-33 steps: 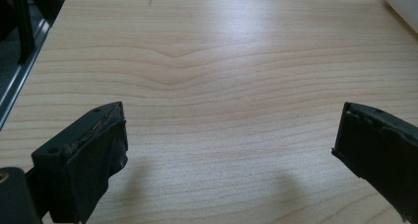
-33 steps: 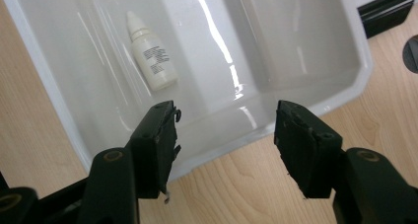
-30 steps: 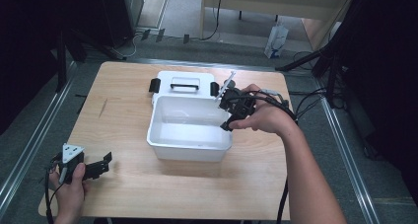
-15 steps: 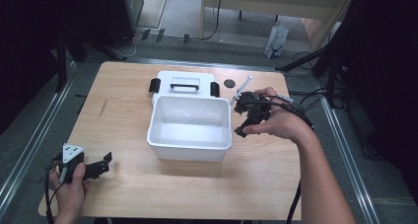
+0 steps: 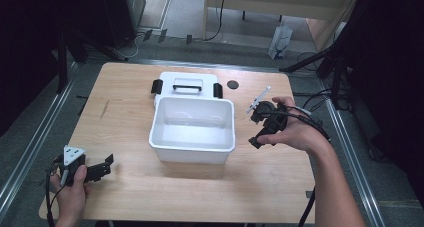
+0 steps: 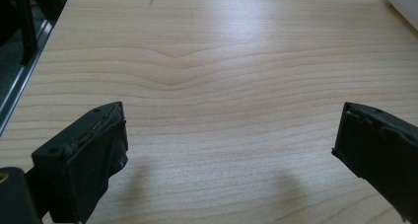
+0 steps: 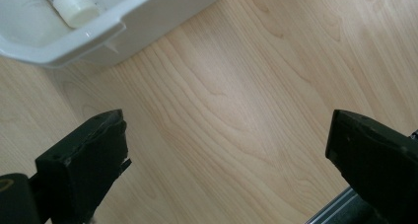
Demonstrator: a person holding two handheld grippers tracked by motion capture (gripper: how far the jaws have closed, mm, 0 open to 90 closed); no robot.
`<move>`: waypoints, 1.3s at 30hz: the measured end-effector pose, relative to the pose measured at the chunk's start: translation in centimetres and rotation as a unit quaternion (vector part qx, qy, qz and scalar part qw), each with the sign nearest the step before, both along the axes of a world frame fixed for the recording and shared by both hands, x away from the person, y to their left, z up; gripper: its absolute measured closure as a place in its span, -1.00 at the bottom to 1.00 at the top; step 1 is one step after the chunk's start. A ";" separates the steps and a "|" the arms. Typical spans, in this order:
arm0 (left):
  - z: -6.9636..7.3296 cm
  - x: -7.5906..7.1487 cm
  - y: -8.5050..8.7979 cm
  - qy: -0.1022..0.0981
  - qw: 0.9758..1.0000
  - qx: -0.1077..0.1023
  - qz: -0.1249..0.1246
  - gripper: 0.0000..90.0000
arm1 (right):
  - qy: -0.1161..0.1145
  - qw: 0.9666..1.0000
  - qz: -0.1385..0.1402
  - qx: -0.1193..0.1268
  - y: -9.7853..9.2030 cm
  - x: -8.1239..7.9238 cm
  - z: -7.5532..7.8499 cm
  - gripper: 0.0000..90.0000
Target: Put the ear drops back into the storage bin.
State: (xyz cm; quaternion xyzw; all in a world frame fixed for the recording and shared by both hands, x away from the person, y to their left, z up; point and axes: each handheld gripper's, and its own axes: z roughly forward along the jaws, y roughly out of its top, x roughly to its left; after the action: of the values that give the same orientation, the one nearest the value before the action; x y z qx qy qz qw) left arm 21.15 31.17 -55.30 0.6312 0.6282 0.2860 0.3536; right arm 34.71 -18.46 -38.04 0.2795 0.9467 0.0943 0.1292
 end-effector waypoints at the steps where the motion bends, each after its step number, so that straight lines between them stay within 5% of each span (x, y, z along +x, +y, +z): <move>1: 0.0 0.0 0.0 0.000 1.000 0.000 0.000 -0.99 | 0.000 1.000 -0.004 0.001 -0.2 -0.1 -0.1 -0.98; 19: 0.0 0.0 0.0 -0.001 1.000 0.003 0.002 -0.99 | 0.005 0.998 -0.054 0.023 -5.2 -1.6 -2.9 -1.00; 25: 0.0 0.0 0.0 -0.001 1.000 0.004 0.003 -0.99 | -0.002 0.995 -0.084 0.044 -7.5 -2.3 -5.0 -1.00; 30: 0.0 0.0 0.0 0.001 1.000 0.002 0.002 -0.99 | -0.029 0.991 -0.122 0.055 -9.7 -3.3 -6.8 -1.00; 39: 0.0 -0.1 0.0 -0.002 1.000 0.006 0.004 -0.99 | -0.055 0.984 -0.147 0.083 -12.0 -4.9 -9.5 -1.00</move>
State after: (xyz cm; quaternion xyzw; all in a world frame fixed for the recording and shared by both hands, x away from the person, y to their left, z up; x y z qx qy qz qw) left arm 21.07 31.13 -55.29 0.6304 0.6284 0.2920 0.3500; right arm 29.81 -30.43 -47.55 0.4194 0.8758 0.1674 0.1701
